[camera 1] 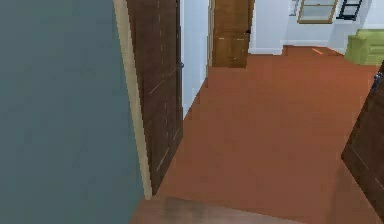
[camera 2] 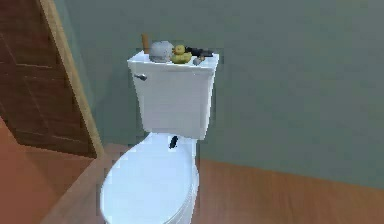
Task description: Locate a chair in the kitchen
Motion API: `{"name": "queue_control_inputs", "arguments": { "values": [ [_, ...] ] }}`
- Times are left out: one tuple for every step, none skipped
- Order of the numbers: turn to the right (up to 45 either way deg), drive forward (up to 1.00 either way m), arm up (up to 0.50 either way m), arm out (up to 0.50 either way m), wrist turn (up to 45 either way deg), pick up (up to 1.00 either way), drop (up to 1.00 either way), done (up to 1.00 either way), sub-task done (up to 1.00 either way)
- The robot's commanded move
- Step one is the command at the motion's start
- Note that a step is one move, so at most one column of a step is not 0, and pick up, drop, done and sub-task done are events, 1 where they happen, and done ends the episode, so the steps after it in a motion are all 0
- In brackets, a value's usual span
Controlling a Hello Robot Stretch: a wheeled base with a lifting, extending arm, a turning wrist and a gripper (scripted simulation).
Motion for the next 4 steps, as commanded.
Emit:
{"name": "queue_control_inputs", "arguments": {
  "values": [
    [9.0, 0.0, 0.0, 0.0, 0.0, 0.0, 0.0, 0.0, 0.0],
    [0.0, 1.0, 0.0, 0.0, 0.0, 0.0, 0.0, 0.0, 0.0],
    [0.0, 1.0, 0.0, 0.0, 0.0, 0.0, 0.0, 0.0, 0.0],
    [0.0, 0.55, 0.0, 0.0, 0.0, 0.0, 0.0, 0.0, 0.0]
  ]
}}
